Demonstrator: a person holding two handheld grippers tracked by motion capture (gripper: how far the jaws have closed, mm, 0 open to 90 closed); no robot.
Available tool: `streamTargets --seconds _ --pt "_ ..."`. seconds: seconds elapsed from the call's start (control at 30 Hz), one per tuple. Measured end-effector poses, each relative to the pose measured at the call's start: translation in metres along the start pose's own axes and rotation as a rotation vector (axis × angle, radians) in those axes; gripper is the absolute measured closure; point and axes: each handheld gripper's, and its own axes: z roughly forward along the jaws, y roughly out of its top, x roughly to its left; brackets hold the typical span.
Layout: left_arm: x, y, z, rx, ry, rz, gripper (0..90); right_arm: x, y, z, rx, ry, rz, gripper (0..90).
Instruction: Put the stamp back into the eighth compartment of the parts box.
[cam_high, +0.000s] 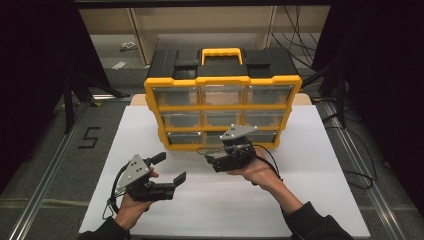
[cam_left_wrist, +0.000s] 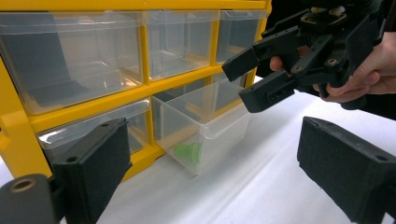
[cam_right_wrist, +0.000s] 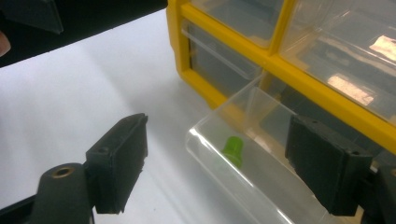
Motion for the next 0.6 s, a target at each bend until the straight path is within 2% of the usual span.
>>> streamTargets --seconds 0.6 --pt "0.0002 0.0002 -0.0004 -0.002 -0.001 -0.002 9.5 0.0086 -0.0066 -0.0014 0.013 0.024 -0.015 22.0"
